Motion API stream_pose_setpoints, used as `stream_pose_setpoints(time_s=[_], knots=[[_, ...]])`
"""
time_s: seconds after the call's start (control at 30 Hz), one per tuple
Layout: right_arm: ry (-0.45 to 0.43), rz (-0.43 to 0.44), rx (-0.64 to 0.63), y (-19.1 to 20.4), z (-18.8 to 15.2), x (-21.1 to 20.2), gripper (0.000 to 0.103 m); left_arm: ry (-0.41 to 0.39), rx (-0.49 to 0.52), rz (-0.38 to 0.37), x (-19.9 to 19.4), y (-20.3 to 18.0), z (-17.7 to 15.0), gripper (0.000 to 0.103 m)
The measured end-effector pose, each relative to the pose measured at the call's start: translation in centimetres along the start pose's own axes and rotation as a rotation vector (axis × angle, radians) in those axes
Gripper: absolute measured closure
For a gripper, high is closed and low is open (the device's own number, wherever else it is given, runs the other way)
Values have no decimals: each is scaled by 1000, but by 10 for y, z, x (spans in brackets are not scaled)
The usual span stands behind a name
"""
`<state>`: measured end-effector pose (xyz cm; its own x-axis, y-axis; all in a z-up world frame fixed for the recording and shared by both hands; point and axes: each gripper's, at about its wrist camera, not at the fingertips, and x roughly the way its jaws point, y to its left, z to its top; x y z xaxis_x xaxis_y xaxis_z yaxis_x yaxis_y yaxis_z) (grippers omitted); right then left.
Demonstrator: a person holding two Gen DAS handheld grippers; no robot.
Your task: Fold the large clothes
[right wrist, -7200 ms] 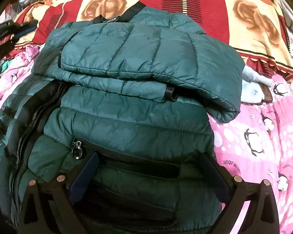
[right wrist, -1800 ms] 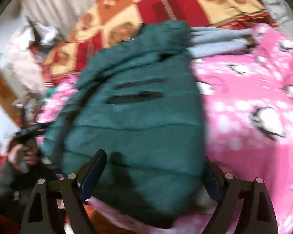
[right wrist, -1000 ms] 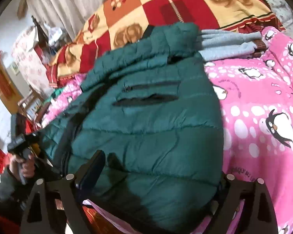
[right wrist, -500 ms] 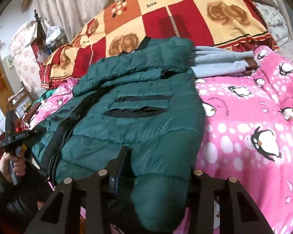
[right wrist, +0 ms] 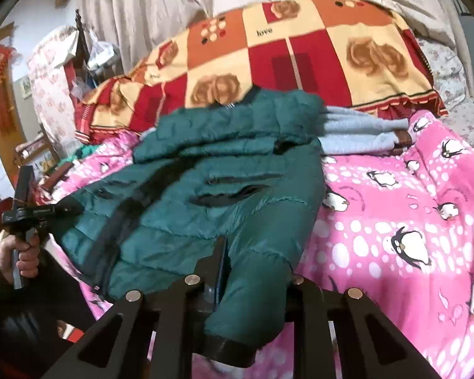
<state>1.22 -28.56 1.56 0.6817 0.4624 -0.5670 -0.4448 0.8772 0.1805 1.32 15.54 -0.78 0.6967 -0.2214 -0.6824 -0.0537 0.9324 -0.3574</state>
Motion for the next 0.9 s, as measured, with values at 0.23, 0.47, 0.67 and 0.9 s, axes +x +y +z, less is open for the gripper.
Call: stream_pose_setpoints(time_s=[0.23,0.47,0.67,0.9], knots=[[-2,23,48,10,-10,-47,85,5,28,7,-44,-3,-12,87],[-35,30,70,19,-17,-88,85,-14,23,-7,-84,-8,-29,87],[-69,35,58,26,-14,-116,85,-39,1,-46,-115,-14,-36,87],[-97,27,71,16,11,-112,85,-119,-95,-106,-127,-9,-12,87]])
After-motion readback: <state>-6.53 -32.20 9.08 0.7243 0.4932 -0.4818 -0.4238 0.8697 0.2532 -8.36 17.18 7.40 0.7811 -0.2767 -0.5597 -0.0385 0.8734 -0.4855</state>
